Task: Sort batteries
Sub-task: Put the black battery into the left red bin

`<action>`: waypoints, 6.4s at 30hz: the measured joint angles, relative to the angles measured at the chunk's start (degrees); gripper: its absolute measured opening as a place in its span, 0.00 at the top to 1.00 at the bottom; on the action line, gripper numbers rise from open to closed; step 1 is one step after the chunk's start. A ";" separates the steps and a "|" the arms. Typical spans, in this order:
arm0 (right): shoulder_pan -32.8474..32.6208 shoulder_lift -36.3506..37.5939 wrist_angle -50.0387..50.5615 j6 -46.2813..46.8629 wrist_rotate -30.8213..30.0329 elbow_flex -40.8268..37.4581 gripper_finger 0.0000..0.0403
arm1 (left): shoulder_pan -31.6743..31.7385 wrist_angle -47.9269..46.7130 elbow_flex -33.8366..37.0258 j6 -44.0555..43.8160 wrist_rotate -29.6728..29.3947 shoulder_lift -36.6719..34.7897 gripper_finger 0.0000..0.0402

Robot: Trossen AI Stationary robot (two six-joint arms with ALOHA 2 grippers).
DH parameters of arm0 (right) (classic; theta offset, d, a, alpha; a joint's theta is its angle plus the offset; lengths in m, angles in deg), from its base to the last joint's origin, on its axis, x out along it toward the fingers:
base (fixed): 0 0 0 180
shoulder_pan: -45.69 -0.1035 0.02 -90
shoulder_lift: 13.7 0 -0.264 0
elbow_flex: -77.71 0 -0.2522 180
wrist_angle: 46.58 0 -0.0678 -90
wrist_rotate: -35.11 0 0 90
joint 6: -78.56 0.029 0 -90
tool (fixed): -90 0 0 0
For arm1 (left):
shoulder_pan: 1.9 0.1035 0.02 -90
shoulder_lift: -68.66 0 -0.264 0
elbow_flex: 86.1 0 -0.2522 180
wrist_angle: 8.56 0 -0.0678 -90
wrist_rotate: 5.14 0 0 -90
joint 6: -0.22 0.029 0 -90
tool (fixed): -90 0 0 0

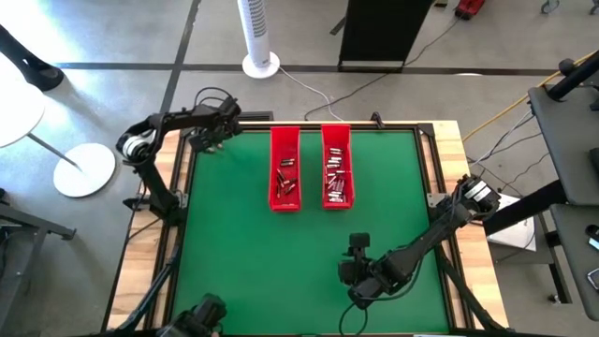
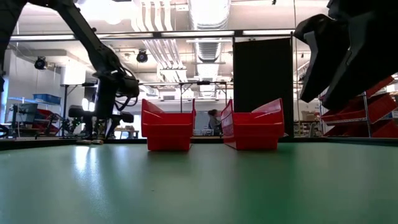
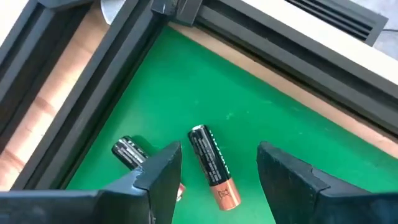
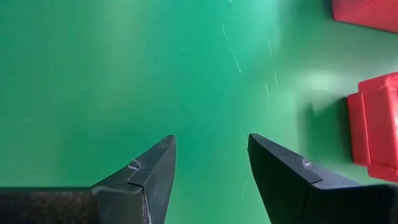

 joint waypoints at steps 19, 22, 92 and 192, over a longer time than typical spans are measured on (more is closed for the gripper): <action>-1.78 0.00 0.55 0.89 -1.37 -0.10 0.52 | -0.49 -8.89 -9.91 6.87 5.18 10.05 0.61; -1.71 0.00 0.70 1.33 -1.38 -0.10 0.52 | -0.76 -10.40 -11.94 8.24 4.99 12.06 0.61; -1.26 1.40 2.90 5.28 -1.29 -0.05 0.52 | -52.39 9.46 22.94 23.87 4.57 -35.78 0.91; -1.56 1.64 9.25 13.39 -2.09 4.05 0.52 | -37.52 -4.85 -21.94 78.27 18.38 -0.56 0.92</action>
